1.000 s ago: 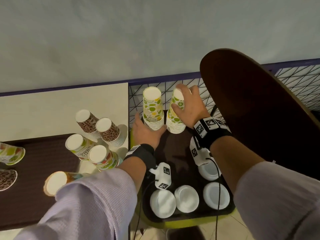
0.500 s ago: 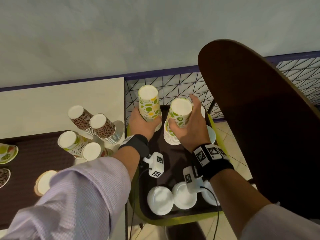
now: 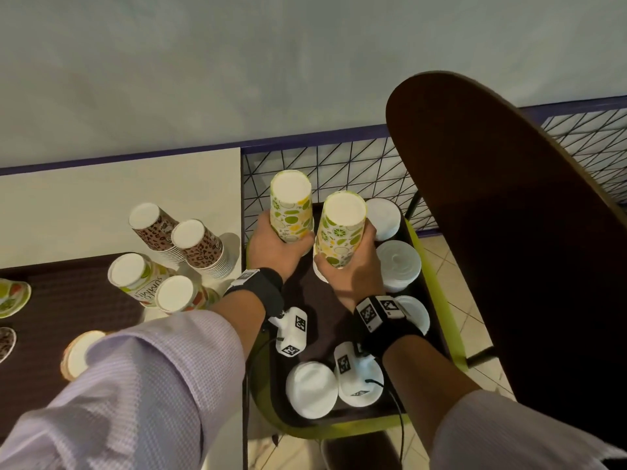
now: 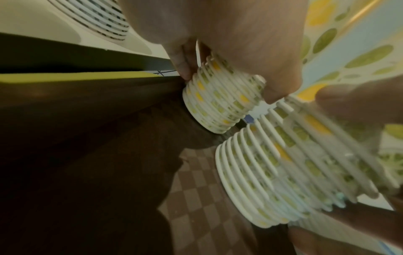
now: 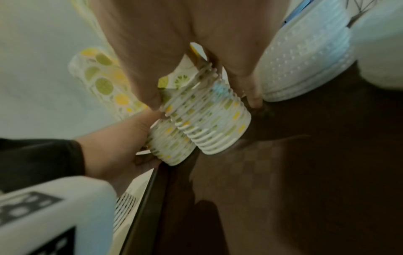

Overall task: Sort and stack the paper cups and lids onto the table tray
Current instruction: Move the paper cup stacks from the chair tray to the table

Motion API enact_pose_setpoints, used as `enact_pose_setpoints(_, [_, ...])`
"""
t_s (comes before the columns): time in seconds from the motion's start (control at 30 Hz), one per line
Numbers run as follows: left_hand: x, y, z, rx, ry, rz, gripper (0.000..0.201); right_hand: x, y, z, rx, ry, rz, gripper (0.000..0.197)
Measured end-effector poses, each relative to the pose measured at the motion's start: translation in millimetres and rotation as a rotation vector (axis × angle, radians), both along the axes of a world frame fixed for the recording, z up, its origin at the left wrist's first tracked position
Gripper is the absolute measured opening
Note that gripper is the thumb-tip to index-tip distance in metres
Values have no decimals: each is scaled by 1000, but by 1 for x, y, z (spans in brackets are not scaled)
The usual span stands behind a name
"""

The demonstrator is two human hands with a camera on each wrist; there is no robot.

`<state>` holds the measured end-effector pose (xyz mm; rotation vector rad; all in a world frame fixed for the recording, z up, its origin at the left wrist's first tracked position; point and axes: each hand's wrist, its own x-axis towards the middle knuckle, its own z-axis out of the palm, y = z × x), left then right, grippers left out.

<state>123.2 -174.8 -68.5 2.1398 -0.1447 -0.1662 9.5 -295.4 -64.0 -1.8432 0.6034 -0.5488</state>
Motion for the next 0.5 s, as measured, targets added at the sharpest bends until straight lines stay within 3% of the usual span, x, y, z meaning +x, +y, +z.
enact_pose_setpoints(0.27, [2, -4, 11, 40, -94, 27, 90, 1, 5, -7, -81, 21, -99, 98])
enact_pose_setpoints(0.5, [-4, 3, 16, 65, -43, 118, 103, 0, 13, -3, -155, -23, -133, 93])
